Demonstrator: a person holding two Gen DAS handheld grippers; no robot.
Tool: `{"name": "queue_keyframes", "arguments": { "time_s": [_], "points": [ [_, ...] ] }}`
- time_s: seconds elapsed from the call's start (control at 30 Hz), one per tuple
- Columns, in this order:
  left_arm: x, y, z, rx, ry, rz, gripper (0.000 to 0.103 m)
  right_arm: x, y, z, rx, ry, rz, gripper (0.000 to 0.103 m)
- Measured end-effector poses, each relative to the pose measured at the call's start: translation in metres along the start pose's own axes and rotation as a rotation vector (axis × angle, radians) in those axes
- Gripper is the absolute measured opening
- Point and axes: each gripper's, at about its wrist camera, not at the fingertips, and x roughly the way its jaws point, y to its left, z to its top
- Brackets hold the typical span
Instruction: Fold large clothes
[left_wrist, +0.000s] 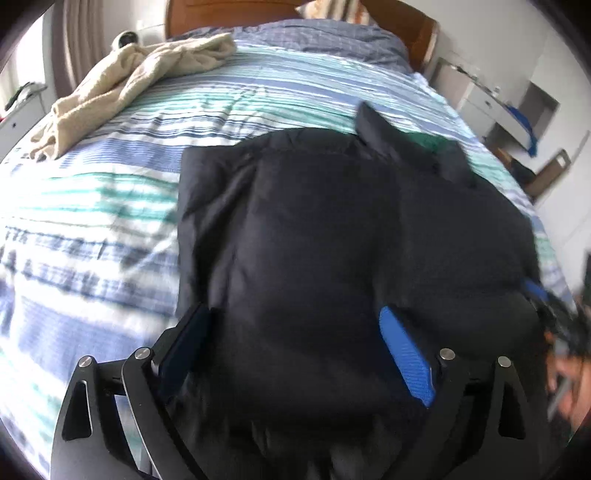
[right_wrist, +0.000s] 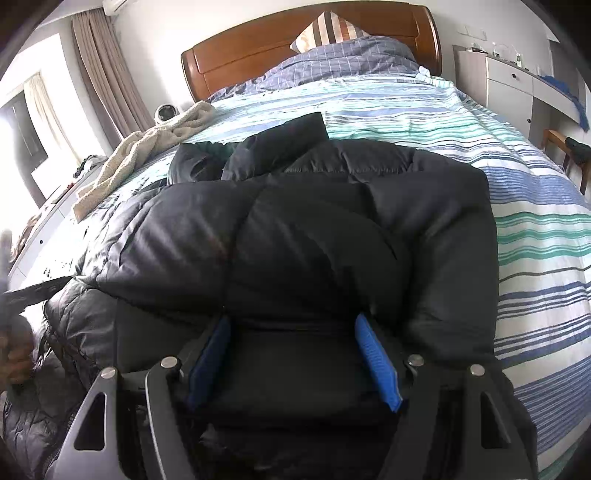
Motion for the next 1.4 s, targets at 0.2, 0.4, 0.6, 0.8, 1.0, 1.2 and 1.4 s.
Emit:
{"name": "queue_keyframes", "arguments": {
  "time_s": [0.2, 0.4, 0.6, 0.8, 1.0, 1.2, 1.4],
  "points": [
    [-0.062, -0.017, -0.074, 0.142, 0.057, -0.107, 0.092, -0.055, 0.02, -0.002, 0.002, 0.041, 0.006, 0.072],
    [-0.099, -0.023, -0.153, 0.198, 0.069, -0.077, 0.092, -0.131, 0.066, -0.083, -0.143, 0.126, 0.092, 0.072],
    [-0.15, -0.007, -0.192, 0.141, 0.096, -0.068, 0.092, -0.181, 0.071, -0.181, -0.107, 0.183, 0.062, 0.072],
    [-0.19, 0.008, -0.227, 0.235, 0.152, 0.033, 0.091, -0.256, 0.04, -0.202, 0.001, 0.156, 0.016, 0.072],
    [-0.208, 0.069, -0.216, -0.098, 0.042, -0.058, 0.096, -0.277, -0.011, -0.218, 0.102, 0.16, -0.051, 0.073],
    [-0.151, 0.066, -0.219, -0.124, 0.153, -0.151, 0.093, -0.229, -0.014, -0.23, 0.177, 0.247, 0.162, 0.073],
    [-0.147, 0.064, -0.23, -0.188, 0.206, -0.19, 0.047, -0.219, 0.0, -0.223, 0.212, 0.272, 0.188, 0.067]
  ]
}}
